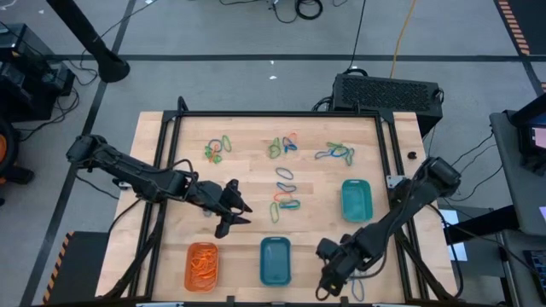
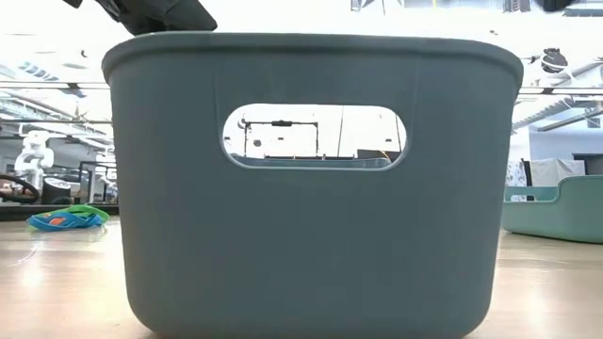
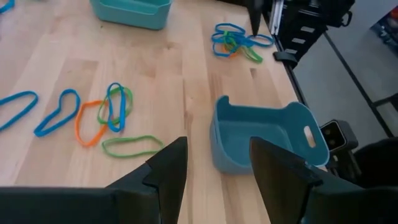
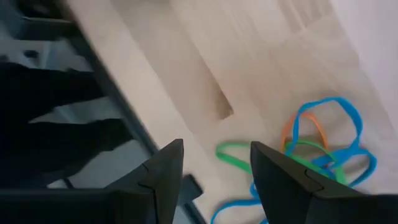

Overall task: Sort rubber bands into baskets
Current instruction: Put the orange rubber band into the orange bin

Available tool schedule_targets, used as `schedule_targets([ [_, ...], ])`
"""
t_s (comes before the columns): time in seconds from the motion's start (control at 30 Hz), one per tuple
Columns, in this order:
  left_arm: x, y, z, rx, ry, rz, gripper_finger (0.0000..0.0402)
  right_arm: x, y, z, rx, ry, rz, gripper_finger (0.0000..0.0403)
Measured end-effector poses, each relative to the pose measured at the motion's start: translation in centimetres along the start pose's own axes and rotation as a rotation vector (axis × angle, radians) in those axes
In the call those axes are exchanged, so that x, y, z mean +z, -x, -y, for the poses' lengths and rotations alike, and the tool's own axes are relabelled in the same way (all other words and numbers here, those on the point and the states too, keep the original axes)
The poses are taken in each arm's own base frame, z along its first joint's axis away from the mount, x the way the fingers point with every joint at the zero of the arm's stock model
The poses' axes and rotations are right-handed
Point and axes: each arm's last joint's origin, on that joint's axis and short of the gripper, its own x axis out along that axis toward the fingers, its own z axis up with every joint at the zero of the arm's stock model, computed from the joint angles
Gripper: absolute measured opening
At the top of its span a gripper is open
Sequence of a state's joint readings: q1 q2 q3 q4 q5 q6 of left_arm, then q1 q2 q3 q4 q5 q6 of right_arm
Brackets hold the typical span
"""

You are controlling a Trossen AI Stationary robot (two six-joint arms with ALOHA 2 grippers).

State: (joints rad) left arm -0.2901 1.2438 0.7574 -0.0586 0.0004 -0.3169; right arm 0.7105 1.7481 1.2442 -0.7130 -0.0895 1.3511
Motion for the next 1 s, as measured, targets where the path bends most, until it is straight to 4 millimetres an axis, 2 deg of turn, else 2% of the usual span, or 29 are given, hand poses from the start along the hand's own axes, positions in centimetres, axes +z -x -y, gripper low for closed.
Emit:
schedule_targets([
  [0.1,0.0,0.0,0.0,0.0,0.011,0.0,0.018,0.1,-1.7,0.5,-0.075,-0.075,-0.028,0.0178],
  [0.33,0.0,0.0,0.0,-0.001,0.017,-0.001,0.018,0.4,-3.8,1.0,-0.159,-0.174,-0.041,0.0178],
  [0.5,0.0,0.0,0.1,-0.026,0.017,-0.011,0.018,1.2,-4.5,2.1,-0.265,-0.301,-0.063,0.0178],
  [0.8,-0.1,0.0,0.2,-0.069,0.017,-0.032,0.018,1.3,-4.5,2.5,-0.3,-0.32,-0.067,0.0178],
  [1.0,-0.3,0.0,0.0,-0.059,0.022,-0.047,0.018,1.2,-5.0,2.5,-0.26,-0.339,-0.104,0.0178],
])
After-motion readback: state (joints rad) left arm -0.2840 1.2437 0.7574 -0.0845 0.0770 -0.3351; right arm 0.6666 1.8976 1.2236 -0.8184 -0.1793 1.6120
